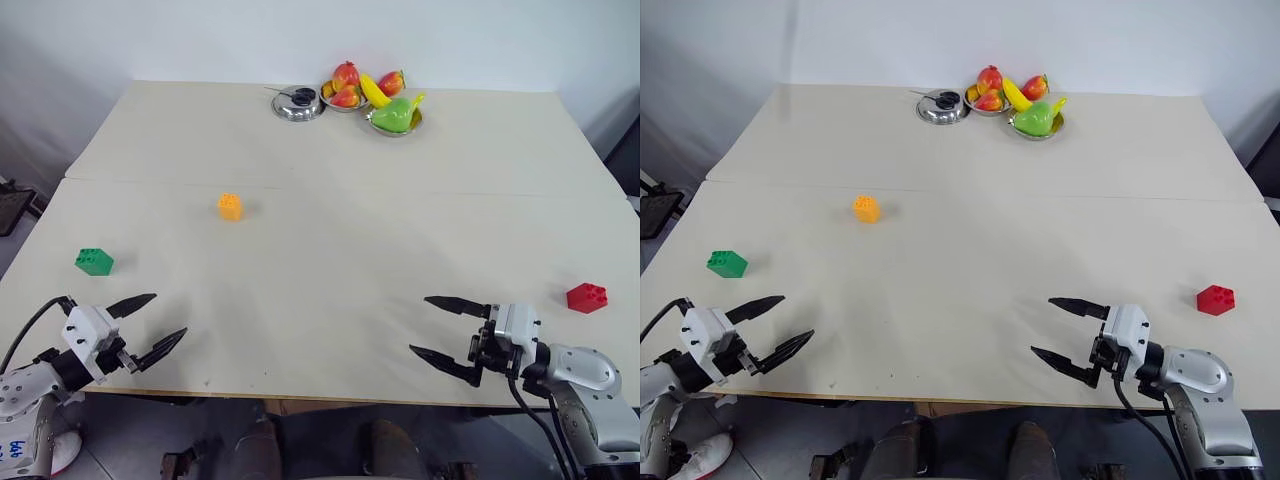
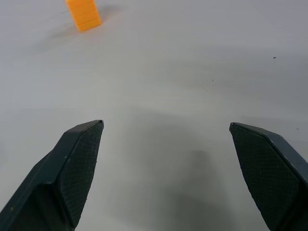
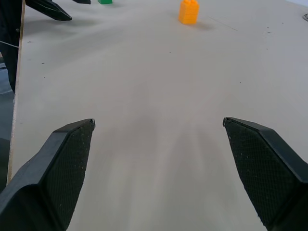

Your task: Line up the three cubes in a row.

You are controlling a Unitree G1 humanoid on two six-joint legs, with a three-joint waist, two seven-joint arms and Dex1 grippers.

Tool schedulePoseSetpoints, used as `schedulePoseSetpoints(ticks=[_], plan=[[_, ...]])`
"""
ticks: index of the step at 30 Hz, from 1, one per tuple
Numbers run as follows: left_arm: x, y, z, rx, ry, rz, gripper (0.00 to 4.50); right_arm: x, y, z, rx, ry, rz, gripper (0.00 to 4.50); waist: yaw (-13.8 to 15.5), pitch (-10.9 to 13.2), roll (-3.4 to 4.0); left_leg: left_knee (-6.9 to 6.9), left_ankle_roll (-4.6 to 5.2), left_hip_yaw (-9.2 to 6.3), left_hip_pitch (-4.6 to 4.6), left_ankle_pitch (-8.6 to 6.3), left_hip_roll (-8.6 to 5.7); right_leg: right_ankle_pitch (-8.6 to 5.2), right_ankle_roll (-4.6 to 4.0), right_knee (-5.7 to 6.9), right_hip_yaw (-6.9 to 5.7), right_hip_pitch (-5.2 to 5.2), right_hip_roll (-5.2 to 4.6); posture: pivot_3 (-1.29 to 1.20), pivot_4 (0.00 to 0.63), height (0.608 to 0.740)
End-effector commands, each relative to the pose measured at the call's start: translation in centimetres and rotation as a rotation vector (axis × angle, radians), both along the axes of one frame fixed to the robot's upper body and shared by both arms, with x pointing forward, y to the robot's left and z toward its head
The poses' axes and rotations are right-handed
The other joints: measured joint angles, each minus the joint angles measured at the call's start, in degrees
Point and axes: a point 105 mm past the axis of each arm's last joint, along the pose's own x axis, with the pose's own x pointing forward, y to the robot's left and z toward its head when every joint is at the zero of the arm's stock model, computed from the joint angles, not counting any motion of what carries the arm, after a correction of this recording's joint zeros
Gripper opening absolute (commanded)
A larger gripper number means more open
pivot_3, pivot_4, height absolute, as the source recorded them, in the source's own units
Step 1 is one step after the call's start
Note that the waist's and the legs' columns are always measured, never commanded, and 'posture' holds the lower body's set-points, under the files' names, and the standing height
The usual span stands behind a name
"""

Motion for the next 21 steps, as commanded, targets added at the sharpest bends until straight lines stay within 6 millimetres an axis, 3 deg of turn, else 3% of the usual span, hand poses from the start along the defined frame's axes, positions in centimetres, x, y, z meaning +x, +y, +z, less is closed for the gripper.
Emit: schedulePoseSetpoints(ticks=[1,3,7,11,16,21], plan=[[-0.1,0.1,0.7,0.022,-0.034,-0.017,4.47,0.2,-0.4,1.2,-0.008,-0.061,-0.008,4.50,-0.01,0.00,0.00,0.00,0.00,0.00,0.00,0.00,0.00,0.00,0.00,0.00,0.00,0.00,0.00,0.00,0.150,0.740],[0.0,-0.7,1.0,-0.047,-0.018,-0.044,4.47,0.3,-0.7,1.7,-0.013,-0.079,-0.025,4.50,0.00,0.00,0.00,0.00,0.00,0.00,0.00,0.00,0.00,0.00,0.00,0.00,0.00,0.00,0.00,0.00,0.150,0.740],[0.8,-4.4,2.6,-0.145,0.007,-0.178,4.47,0.3,-2.9,3.2,0.013,-0.116,-0.149,4.50,0.60,0.00,0.00,0.04,0.00,-0.01,-0.02,0.00,0.00,0.00,0.01,0.01,0.00,0.02,0.00,0.00,0.150,0.740],[1.8,-10.1,3.7,-0.125,-0.019,-0.394,4.47,-0.4,-8.0,5.1,0.120,-0.151,-0.450,4.50,1.96,0.00,0.03,0.18,-0.01,-0.01,-0.04,-0.01,-0.01,0.03,0.06,0.01,0.01,0.07,-0.01,0.00,0.150,0.740],[3.4,-14.6,5.1,-0.180,-0.056,-0.534,4.47,-4.0,-14.8,5.3,0.175,-0.201,-0.837,4.50,2.45,-0.03,0.05,0.33,0.00,-0.01,-0.05,-0.09,0.00,0.05,0.09,0.00,0.04,0.12,0.03,0.00,0.150,0.740],[3.7,-16.8,4.8,-0.183,-0.024,-0.636,4.47,-7.9,-19.0,3.3,0.233,-0.166,-1.146,4.50,1.32,-0.10,0.19,0.30,-0.01,0.05,-0.02,-0.10,0.00,0.05,0.09,-0.02,0.14,0.10,0.04,0.00,0.150,0.740]])
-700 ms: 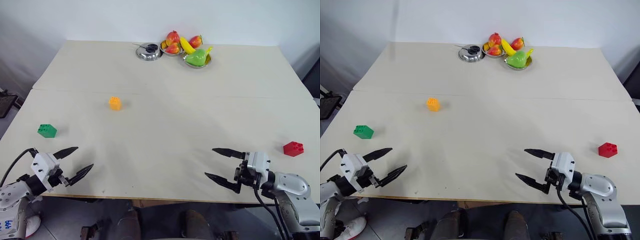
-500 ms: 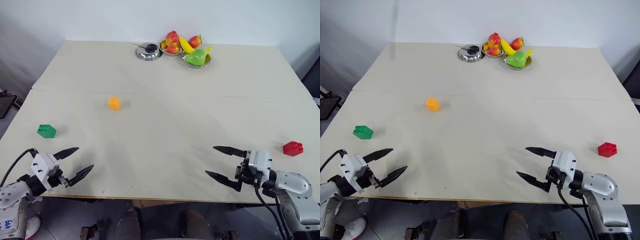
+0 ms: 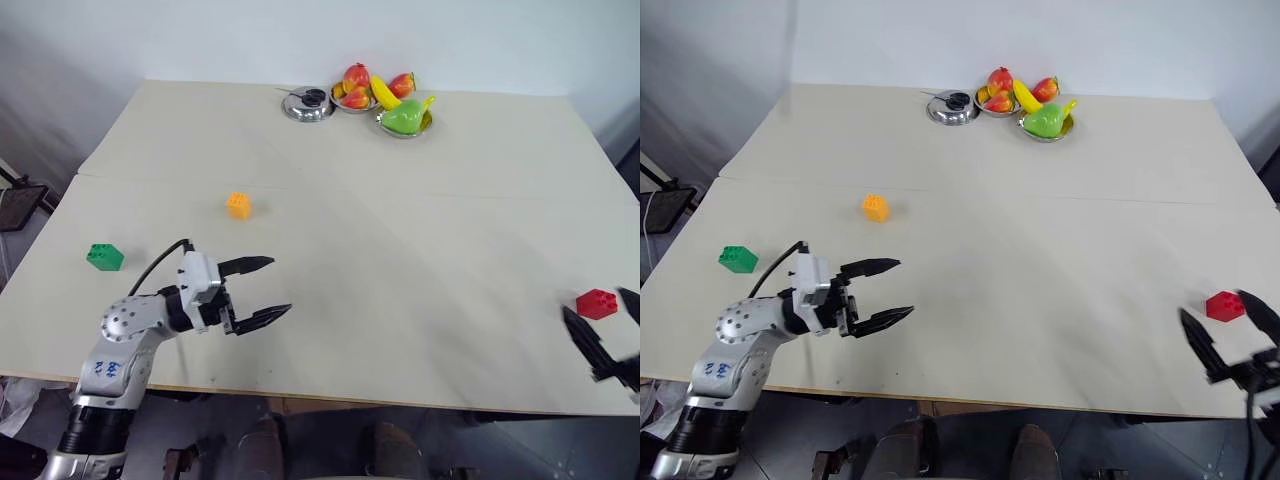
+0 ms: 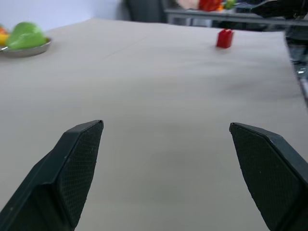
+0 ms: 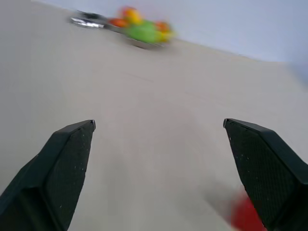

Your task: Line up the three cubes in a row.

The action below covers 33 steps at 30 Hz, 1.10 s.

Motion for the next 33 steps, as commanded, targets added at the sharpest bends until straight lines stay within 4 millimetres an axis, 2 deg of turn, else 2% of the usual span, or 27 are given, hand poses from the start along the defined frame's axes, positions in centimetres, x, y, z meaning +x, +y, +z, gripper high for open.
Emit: schedulePoseSetpoints(ticks=[1,4,7,9,15,18,26,29,32,33], plan=[[0.0,-1.2,-0.2,0.006,0.006,-0.062,4.47,-2.5,-2.8,-0.2,0.043,-0.031,-0.199,4.50,-0.11,-0.02,0.03,0.00,0.01,0.00,0.01,0.00,0.00,0.00,0.00,0.00,0.01,0.00,0.00,0.00,0.150,0.740],[0.0,-2.0,-0.1,-0.004,0.012,-0.096,4.47,-3.4,-3.0,-1.4,0.054,0.036,-0.250,4.50,-0.18,-0.01,0.10,0.01,0.03,0.02,0.01,-0.02,0.00,0.00,0.00,0.00,0.05,-0.01,0.00,0.00,0.150,0.740],[0.1,-2.1,-0.1,-0.009,0.010,-0.092,4.47,-2.5,-1.7,-0.8,0.041,0.066,-0.190,4.50,-0.29,-0.05,0.17,0.01,0.04,0.02,0.00,-0.03,0.00,0.00,0.00,0.00,0.07,-0.03,0.00,0.00,0.150,0.740],[0.3,-2.1,0.0,-0.027,0.013,-0.068,4.47,-1.1,-2.2,-0.6,0.070,0.150,-0.229,4.50,-0.56,-0.11,0.28,0.03,0.07,0.04,0.01,-0.04,0.01,0.00,0.00,0.00,0.11,-0.03,0.00,0.00,0.150,0.740],[-0.4,-2.1,-1.1,-0.016,0.032,-0.058,4.47,4.1,-4.9,2.2,0.187,0.345,-0.302,4.50,-0.99,-0.13,0.35,0.13,0.40,0.10,-0.01,-0.23,0.00,0.05,0.03,-0.01,0.22,-0.05,0.00,0.00,0.150,0.740],[-0.4,-2.0,-1.1,-0.022,0.011,-0.021,4.47,6.3,-4.3,3.0,0.181,0.479,-0.273,4.50,-0.57,-0.10,0.37,0.12,0.40,0.08,-0.04,-0.23,0.01,0.04,0.03,-0.02,0.18,-0.08,0.01,0.00,0.150,0.740],[-0.8,-1.6,-1.0,-0.019,-0.010,0.023,4.47,8.4,-5.9,0.8,0.202,0.692,-0.391,4.50,0.27,-0.06,0.26,0.27,0.40,0.12,-0.19,-0.23,-0.03,0.08,0.10,-0.11,0.22,-0.09,-0.01,0.00,0.150,0.740],[-0.8,-1.4,-0.8,-0.020,-0.016,0.041,4.47,8.6,-5.5,-0.6,0.218,0.783,-0.376,4.50,0.04,-0.07,0.27,0.25,0.39,0.14,-0.18,-0.23,-0.03,0.09,0.11,-0.10,0.22,-0.10,-0.01,0.00,0.150,0.740],[-0.9,-1.3,-0.8,-0.018,-0.021,0.051,4.47,9.1,-5.2,-1.1,0.219,0.791,-0.368,4.50,-0.01,-0.07,0.27,0.26,0.38,0.15,-0.17,-0.22,-0.03,0.09,0.11,-0.09,0.22,-0.10,-0.01,0.00,0.150,0.740],[-0.9,-1.3,-0.8,-0.018,-0.022,0.053,4.49,9.3,-5.2,-1.1,0.215,0.781,-0.366,4.30,-0.01,-0.07,0.27,0.26,0.39,0.17,-0.17,-0.22,-0.03,0.09,0.11,-0.10,0.24,-0.10,-0.01,0.00,0.150,0.740]])
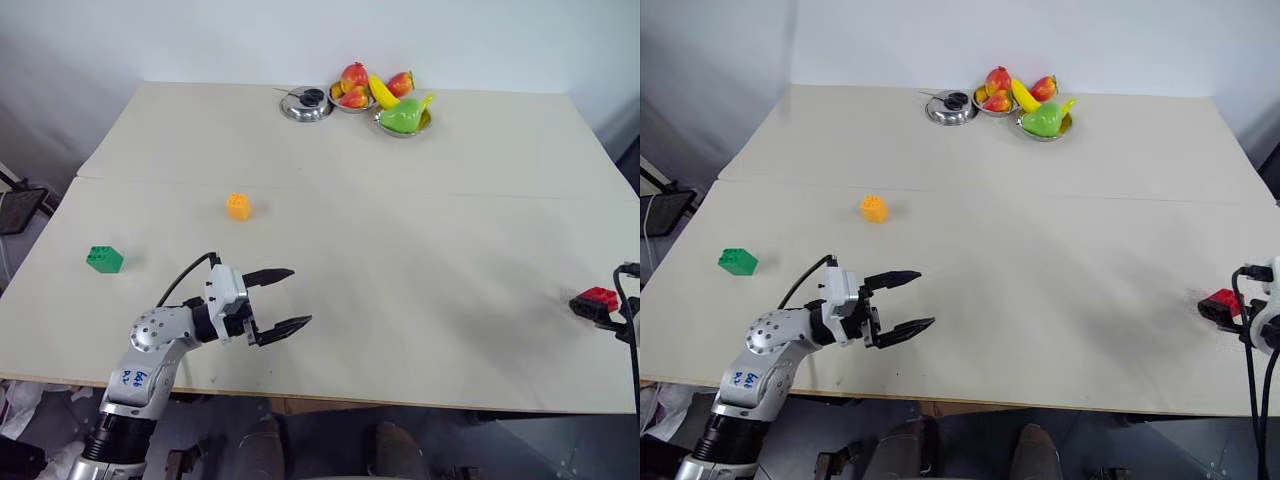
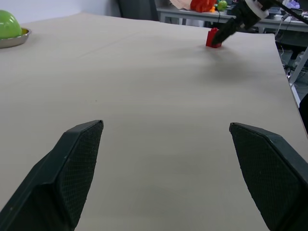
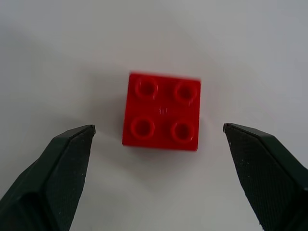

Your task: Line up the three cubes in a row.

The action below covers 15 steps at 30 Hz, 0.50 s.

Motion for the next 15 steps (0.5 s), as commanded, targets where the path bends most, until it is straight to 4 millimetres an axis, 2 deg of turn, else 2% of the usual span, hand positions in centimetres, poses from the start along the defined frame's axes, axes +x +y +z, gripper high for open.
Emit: schedulePoseSetpoints(ticks=[1,3,7,9,11,13,15], plan=[[-0.3,0.2,0.8,0.012,-0.042,0.009,4.50,0.6,-0.3,1.1,-0.035,-0.044,0.003,4.09,0.00,0.00,0.00,0.00,0.00,0.01,0.00,0.00,0.00,0.00,0.00,0.00,0.01,0.00,0.00,0.00,0.150,0.740],[-0.4,0.2,0.8,0.013,-0.045,0.014,4.50,0.8,-0.1,1.0,-0.035,-0.055,0.018,3.59,0.01,0.00,0.00,0.00,-0.01,0.01,0.01,0.00,0.00,0.00,0.00,0.00,0.01,0.00,0.00,0.00,0.150,0.740],[-0.3,0.5,0.8,0.018,-0.050,0.023,4.50,1.0,0.3,0.9,-0.033,-0.071,0.045,2.22,0.03,0.00,0.00,-0.01,-0.01,0.02,0.00,0.01,0.00,0.00,0.01,-0.02,0.01,0.00,0.00,0.00,0.150,0.740],[-0.2,0.7,0.8,0.023,-0.051,0.027,4.50,1.4,0.8,1.4,-0.056,-0.106,0.112,1.60,0.06,0.00,0.00,0.00,-0.01,0.02,0.00,0.00,0.00,0.01,0.01,-0.02,0.01,0.00,0.00,0.00,0.150,0.740],[-0.2,1.0,0.7,0.024,-0.047,0.036,4.50,2.3,3.5,2.7,-0.050,-0.176,0.328,1.50,0.03,0.00,0.00,0.00,-0.01,0.02,0.00,0.00,0.00,0.01,0.02,-0.03,0.01,0.00,0.00,0.00,0.150,0.740],[0.0,1.4,0.5,0.024,-0.037,0.048,4.50,3.1,7.6,4.6,-0.036,-0.267,0.604,1.50,-0.21,0.01,0.03,-0.01,0.00,0.03,0.00,0.00,0.00,0.01,0.02,-0.03,0.02,-0.01,0.00,0.00,0.150,0.740],[0.3,2.1,0.0,0.028,-0.015,0.064,4.50,3.5,12.2,5.7,-0.096,-0.314,0.932,1.50,-0.90,0.01,0.04,-0.06,0.00,0.04,0.04,-0.01,0.03,0.01,0.02,-0.02,0.04,-0.02,0.04,0.00,0.150,0.740]])
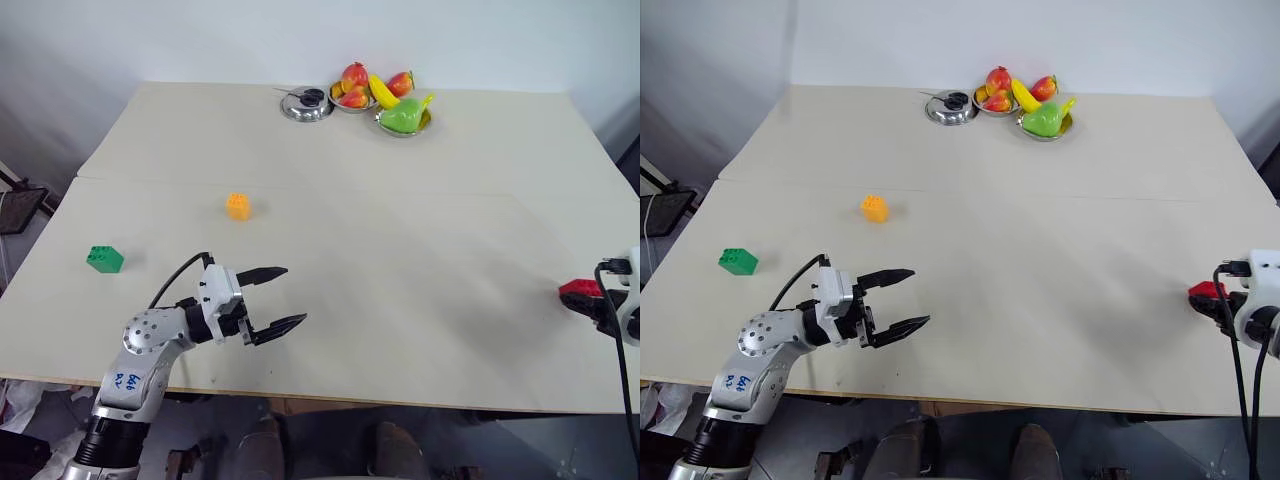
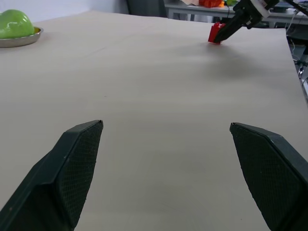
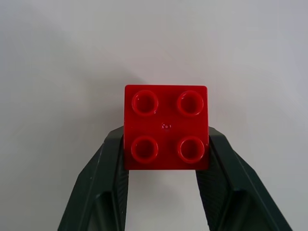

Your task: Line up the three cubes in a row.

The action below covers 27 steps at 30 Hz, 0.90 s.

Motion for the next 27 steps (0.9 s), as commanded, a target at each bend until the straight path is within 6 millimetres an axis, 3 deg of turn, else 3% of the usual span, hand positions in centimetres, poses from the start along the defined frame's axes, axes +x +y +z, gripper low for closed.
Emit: schedulePoseSetpoints(ticks=[1,8,13,18,24,27], plan=[[0.4,1.4,-0.3,0.015,0.000,0.026,4.50,1.1,7.6,3.8,-0.135,-0.167,0.558,1.50,-0.88,0.00,0.01,-0.03,0.00,0.00,0.03,0.00,0.01,0.00,0.00,0.01,0.02,0.00,0.01,0.00,0.150,0.740],[1.0,1.9,-1.0,0.034,0.016,0.023,4.50,4.3,13.4,3.3,-0.244,-0.167,1.066,1.50,-1.09,0.17,-0.27,0.00,-0.10,0.03,-0.01,0.04,0.03,0.00,0.01,-0.02,0.02,-0.03,0.03,0.00,0.150,0.740],[0.8,2.3,-0.8,0.025,0.011,0.050,4.50,4.9,13.8,1.3,-0.330,-0.086,1.277,1.50,-0.72,0.17,-0.28,0.00,-0.15,0.06,-0.06,0.02,0.02,0.01,0.02,-0.01,-0.01,-0.03,0.02,0.00,0.150,0.740],[0.2,3.3,-1.0,0.027,0.013,0.097,4.50,6.0,14.7,-0.1,-0.354,-0.057,1.338,1.50,-1.89,0.19,-0.25,-0.05,-0.18,0.16,-0.04,-0.03,0.03,0.03,0.05,0.04,0.01,-0.05,0.02,0.00,0.150,0.740],[-0.2,3.6,-0.8,0.024,0.004,0.124,4.50,6.4,14.3,-1.4,-0.331,-0.010,1.299,1.50,-2.46,0.20,-0.24,-0.01,-0.19,0.15,-0.01,-0.03,0.04,0.02,0.05,0.07,0.02,-0.01,0.02,0.00,0.150,0.740],[-0.3,3.7,-0.8,0.025,0.004,0.130,4.50,6.3,14.3,-1.5,-0.321,-0.011,1.296,2.45,-2.42,0.20,-0.24,0.03,-0.19,0.15,0.02,-0.03,0.04,0.02,0.05,0.05,0.04,0.00,0.02,0.00,0.150,0.740]])
